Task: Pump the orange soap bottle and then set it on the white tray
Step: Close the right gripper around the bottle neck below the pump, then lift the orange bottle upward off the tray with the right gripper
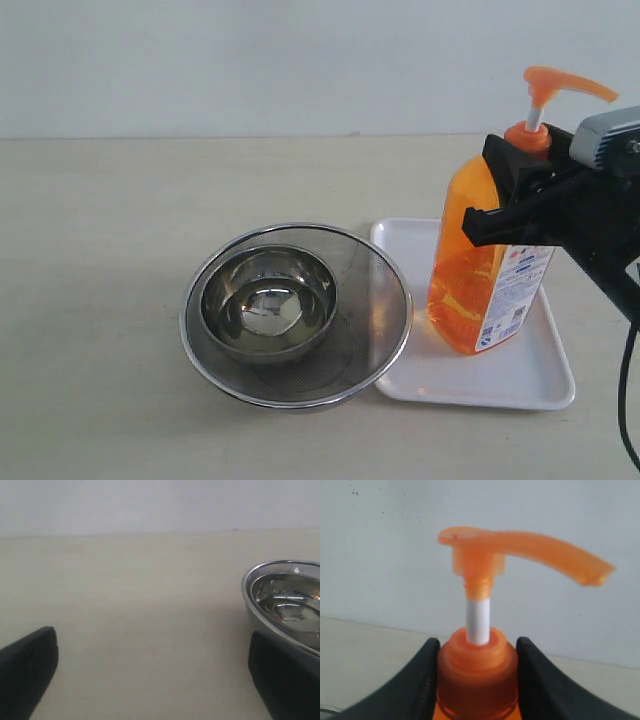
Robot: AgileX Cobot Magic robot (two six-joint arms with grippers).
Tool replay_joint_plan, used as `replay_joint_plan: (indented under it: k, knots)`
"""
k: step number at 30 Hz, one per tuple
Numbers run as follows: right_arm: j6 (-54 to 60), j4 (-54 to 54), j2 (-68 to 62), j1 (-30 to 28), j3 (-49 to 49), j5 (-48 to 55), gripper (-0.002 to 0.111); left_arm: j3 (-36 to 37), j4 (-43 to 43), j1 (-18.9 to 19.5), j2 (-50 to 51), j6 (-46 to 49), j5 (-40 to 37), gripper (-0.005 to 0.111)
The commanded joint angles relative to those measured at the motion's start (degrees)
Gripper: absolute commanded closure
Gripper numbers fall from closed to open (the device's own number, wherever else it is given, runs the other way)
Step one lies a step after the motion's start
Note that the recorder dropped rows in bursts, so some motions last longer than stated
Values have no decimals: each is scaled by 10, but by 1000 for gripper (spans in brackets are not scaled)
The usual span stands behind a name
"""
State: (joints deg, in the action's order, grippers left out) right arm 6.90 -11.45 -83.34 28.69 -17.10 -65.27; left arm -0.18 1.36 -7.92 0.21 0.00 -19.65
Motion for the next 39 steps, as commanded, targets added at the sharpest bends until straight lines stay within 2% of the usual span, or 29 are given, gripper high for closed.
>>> replay_joint_plan:
  k: [1, 2, 3, 14, 22, 29, 31, 34, 35, 36, 39]
  knots:
    - [4, 2, -7, 0, -3, -9, 99, 2, 5, 2, -2, 5, 0, 11]
    - [10, 3, -7, 0, -3, -10, 107, 2, 5, 2, -2, 5, 0, 11]
    - [16, 3, -7, 0, -3, -12, 108, 2, 5, 2, -2, 5, 0, 11]
    - [50, 35, -5, -2, -12, -47, 108, 2, 5, 2, -2, 5, 0, 11]
    - [39, 77, 4, -2, -39, -2, 108, 2, 5, 2, -2, 5, 0, 11]
    - [36, 99, 92, -15, -43, 87, 108, 2, 5, 2, -2, 5, 0, 11]
    - [-21, 168, 131, -53, -50, 143, 108, 2, 5, 2, -2, 5, 0, 11]
    - [-175, 366, 163, -133, -75, 199, 108, 2, 5, 2, -2, 5, 0, 11]
    - [-220, 418, 163, -152, -84, 202, 108, 2, 5, 2, -2, 5, 0, 11]
    - [-304, 516, 162, -187, -100, 189, 108, 2, 5, 2, -2, 5, 0, 11]
    - [-380, 609, 158, -247, -116, 134, 108, 2, 5, 2, -2, 5, 0, 11]
